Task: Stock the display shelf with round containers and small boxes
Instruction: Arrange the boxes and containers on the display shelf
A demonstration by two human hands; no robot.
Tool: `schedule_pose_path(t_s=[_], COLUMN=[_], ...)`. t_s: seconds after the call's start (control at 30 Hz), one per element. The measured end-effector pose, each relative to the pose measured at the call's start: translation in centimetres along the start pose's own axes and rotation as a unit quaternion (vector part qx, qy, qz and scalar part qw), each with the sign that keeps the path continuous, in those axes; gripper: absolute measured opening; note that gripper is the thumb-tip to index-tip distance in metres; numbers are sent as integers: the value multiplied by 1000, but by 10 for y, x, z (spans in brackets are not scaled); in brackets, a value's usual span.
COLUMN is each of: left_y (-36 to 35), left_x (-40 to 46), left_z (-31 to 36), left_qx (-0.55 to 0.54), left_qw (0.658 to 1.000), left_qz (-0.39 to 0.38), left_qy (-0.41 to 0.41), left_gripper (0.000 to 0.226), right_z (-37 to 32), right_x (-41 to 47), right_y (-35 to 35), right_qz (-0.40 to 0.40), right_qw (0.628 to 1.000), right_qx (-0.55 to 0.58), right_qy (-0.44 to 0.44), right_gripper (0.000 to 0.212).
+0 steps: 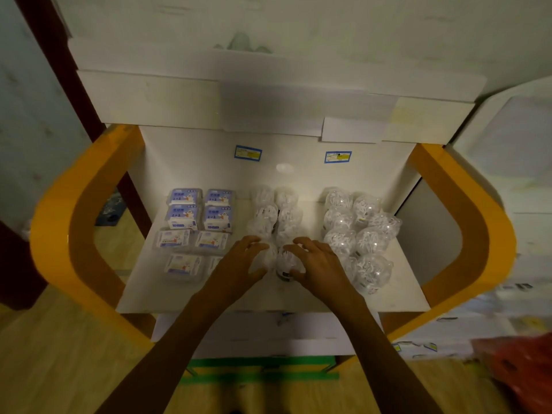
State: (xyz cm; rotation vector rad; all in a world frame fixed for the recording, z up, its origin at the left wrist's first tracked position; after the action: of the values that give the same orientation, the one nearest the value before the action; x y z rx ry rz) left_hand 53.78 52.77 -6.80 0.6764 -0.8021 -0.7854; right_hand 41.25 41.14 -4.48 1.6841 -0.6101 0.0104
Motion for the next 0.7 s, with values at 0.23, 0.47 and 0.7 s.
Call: schedule_pose_path(t_s=[0.23, 0.47, 0.7], left_y=[26, 1, -8], left_x=[23, 37, 46], left_z=[-14, -32, -28], left_qx=[2, -41, -69], left_qw=[998, 996, 996], left_qz=[47, -49, -29], left_qy=[37, 70, 40], left_gripper=[61, 58, 55], right_z=[12, 10, 23], right_x=[21, 41, 45], right_y=[14, -9, -10], right_qz=[44, -24, -22], right_qw=[998, 999, 999], right_qx=[14, -9, -5], right_qy=[-34, -25, -27], right_gripper=[47, 50, 50])
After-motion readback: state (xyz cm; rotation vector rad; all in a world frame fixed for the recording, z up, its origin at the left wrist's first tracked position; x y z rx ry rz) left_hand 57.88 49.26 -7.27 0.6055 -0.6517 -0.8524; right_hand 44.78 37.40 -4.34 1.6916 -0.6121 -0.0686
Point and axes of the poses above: each hand's wrist, its own x-axis towards the middle knuckle, its own y-axis out of the back of the hand, z = x × y, the point moved 6 cm from there along x, towards the middle knuckle, and after that the axes turned 6 degrees about z, right-handed, at the moved point
